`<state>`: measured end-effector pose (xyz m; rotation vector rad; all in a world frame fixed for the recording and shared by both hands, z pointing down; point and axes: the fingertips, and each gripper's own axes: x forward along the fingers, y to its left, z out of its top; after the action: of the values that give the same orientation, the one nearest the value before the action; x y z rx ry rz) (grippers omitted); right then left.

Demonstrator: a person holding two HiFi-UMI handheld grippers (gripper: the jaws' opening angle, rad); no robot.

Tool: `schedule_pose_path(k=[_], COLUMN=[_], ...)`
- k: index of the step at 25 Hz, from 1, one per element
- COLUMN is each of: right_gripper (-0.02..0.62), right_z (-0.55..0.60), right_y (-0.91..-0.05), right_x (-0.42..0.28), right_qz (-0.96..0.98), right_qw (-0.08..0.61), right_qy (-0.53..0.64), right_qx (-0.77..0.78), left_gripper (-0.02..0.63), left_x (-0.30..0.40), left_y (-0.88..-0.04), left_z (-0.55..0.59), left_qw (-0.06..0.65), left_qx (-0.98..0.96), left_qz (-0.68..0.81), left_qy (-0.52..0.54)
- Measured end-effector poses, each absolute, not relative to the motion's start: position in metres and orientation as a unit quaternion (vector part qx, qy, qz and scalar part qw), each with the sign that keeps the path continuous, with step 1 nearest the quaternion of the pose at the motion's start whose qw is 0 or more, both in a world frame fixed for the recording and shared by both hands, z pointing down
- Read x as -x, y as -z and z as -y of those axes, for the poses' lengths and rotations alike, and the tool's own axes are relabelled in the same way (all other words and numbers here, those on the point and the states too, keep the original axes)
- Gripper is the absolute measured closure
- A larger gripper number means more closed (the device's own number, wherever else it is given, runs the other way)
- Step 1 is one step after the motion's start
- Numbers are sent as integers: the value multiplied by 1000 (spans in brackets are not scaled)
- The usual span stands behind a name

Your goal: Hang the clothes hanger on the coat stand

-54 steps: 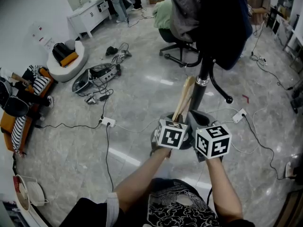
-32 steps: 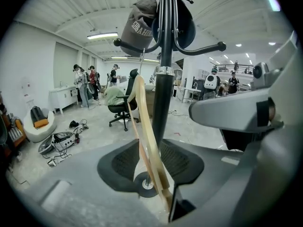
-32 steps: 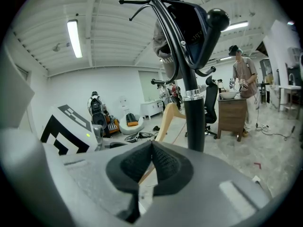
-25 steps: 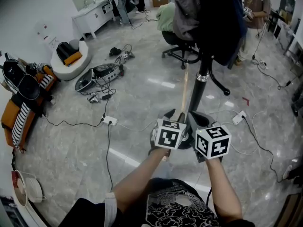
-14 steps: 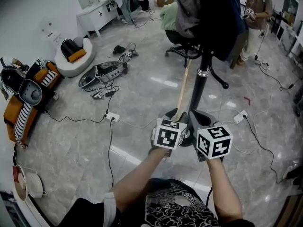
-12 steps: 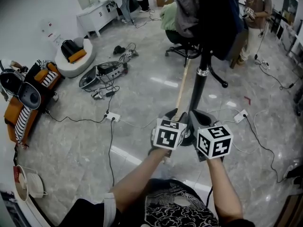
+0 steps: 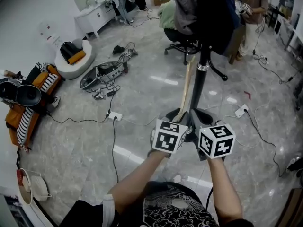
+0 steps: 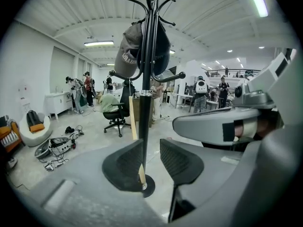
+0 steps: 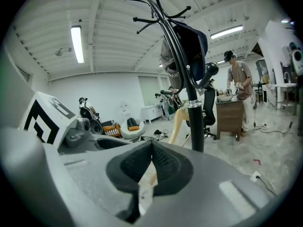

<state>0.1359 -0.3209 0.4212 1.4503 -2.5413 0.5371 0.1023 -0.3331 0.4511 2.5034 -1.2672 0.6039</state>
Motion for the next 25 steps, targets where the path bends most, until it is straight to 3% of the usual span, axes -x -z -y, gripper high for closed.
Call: schedule_pose_path(k=[25], right_gripper=[595], right_z=[262], right_y=[-398], right_x=[-81], right_qz=[841], right_qw=[91], right_qy=[-150], right_qx=[-512], left_gripper=[588], left_x=[-55], left_y=[-424], left_z=[277], left_qw=[127], left_qx=[-886], left_qz=[407], left_qy=[-180])
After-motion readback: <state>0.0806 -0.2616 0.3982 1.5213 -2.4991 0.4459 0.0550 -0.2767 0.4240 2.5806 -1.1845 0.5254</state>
